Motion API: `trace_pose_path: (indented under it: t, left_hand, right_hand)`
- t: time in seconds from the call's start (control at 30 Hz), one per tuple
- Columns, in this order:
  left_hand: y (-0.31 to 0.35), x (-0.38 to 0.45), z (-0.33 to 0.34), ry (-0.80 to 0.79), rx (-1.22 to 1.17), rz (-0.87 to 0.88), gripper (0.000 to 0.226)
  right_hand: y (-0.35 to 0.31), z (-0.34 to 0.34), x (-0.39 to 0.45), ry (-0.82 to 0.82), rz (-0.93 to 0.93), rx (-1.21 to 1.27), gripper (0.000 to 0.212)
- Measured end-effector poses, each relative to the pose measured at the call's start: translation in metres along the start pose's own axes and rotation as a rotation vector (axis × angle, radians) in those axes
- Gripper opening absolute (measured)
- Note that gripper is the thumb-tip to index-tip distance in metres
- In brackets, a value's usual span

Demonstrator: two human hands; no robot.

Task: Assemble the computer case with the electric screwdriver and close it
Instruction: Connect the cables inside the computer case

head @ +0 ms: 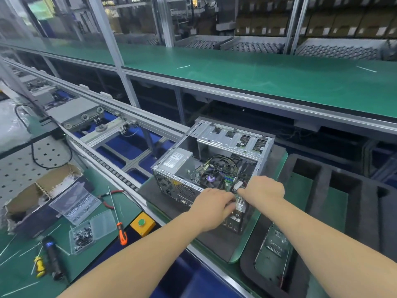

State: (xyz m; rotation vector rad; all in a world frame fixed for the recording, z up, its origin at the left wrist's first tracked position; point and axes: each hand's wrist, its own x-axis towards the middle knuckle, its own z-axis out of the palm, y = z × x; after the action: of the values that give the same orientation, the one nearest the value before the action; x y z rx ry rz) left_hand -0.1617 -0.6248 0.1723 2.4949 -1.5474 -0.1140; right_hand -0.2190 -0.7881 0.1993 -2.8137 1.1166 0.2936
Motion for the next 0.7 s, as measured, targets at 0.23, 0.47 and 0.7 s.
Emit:
trace_pose_path:
  t: [0.23, 0.47, 0.7]
  left_hand:
    - [-0.058, -0.056, -0.028, 0.189, -0.246, -0.369, 0.034]
    - [-0.153, -0.140, -0.055, 0.225, -0.388, -0.650, 0.030]
    - [-0.255, -0.219, -0.070, 0.226, -0.422, -0.756, 0.023]
  right_hand:
    - [-0.087, -0.008, -0.005, 0.124, -0.355, -0.020, 0.033]
    - [-0.206, -0.004, -0.040, 0.050, -0.535, -0.016, 0.029]
    - [-0.343, 0.011, -0.061, -0.026, -0.680, -0.028, 0.015]
